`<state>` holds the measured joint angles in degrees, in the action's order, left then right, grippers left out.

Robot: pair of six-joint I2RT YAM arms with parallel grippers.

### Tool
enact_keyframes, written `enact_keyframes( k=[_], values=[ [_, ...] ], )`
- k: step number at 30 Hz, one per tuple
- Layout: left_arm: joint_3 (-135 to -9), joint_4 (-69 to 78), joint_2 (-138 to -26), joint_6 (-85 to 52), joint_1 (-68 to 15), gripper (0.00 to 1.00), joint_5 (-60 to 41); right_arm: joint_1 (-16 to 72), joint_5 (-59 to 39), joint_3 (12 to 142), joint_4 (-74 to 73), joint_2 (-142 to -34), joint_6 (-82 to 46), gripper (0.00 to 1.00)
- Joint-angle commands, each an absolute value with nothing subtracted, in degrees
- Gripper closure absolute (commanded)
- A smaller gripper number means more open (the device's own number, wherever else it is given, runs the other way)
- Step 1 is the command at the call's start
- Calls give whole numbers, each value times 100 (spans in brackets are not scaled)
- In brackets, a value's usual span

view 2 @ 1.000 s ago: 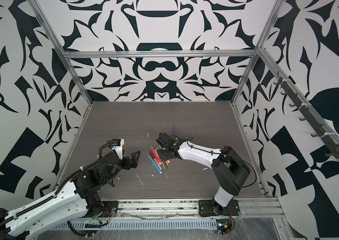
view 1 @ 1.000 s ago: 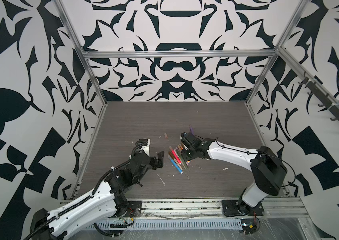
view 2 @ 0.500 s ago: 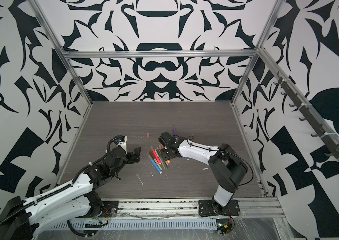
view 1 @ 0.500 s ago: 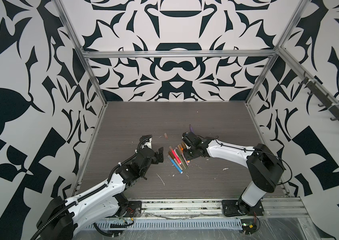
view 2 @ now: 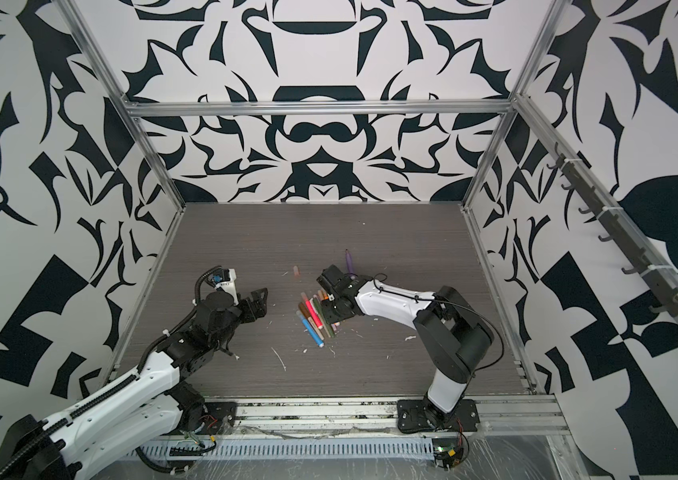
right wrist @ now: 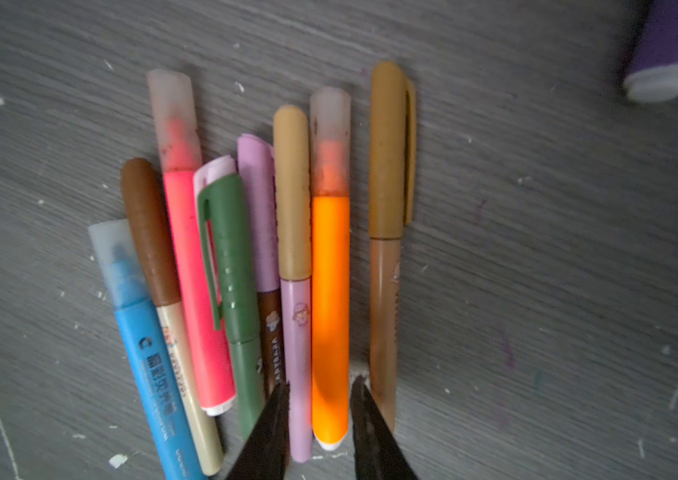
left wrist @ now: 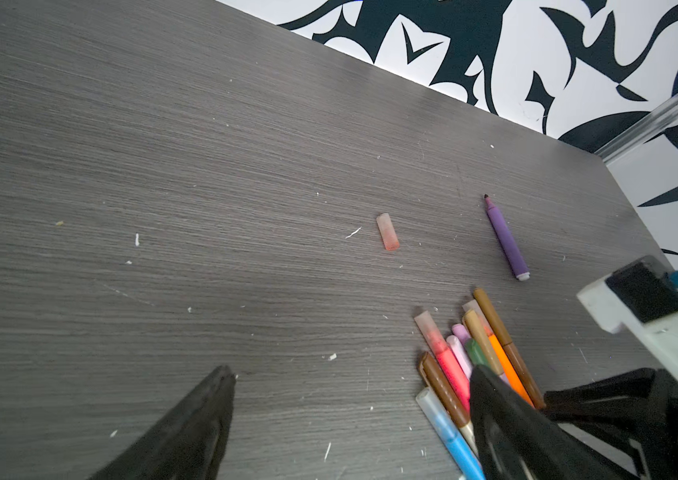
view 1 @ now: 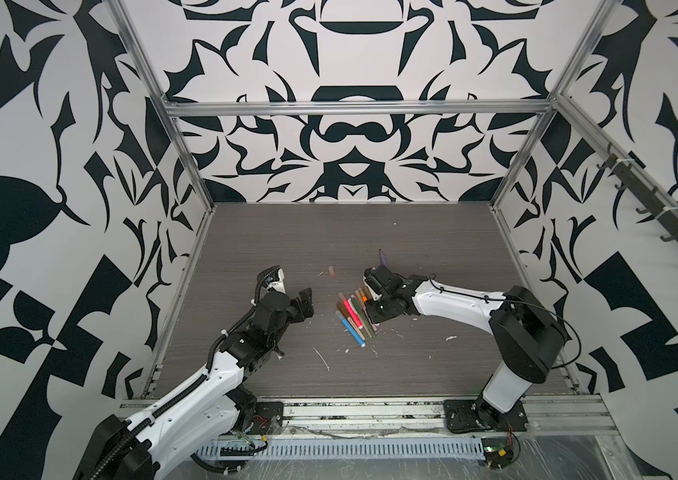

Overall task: Open the pen caps
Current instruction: 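Lower the right gripper onto the orange highlighter in the bundle and close it, then lift the orange highlighter with the right gripper while the left gripper moves toward it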

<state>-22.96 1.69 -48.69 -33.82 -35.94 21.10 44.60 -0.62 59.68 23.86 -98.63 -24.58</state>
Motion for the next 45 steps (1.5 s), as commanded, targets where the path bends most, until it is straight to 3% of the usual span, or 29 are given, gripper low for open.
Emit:
enact_keyframes(
  k=[1, 32, 38, 45],
  values=[
    [-2250, 325, -4875, -3463, -3551, 13, 1957, 4430, -19, 6229, 2536, -9986, -2550, 74],
    [-2382, 304, -5136, -3445, -3524, 12, 1855, 4331, 0, 6570, 2825, -10444, -2637, 81],
    [-2614, 69, -5214, -3489, -3524, 12, 1753, 4328, 48, 6547, 2754, -10089, -2574, 90],
    [-3193, 32, -5909, -3862, -3524, 11, 810, 4324, 17, 6542, 2868, -9382, -2438, 90]
  ],
)
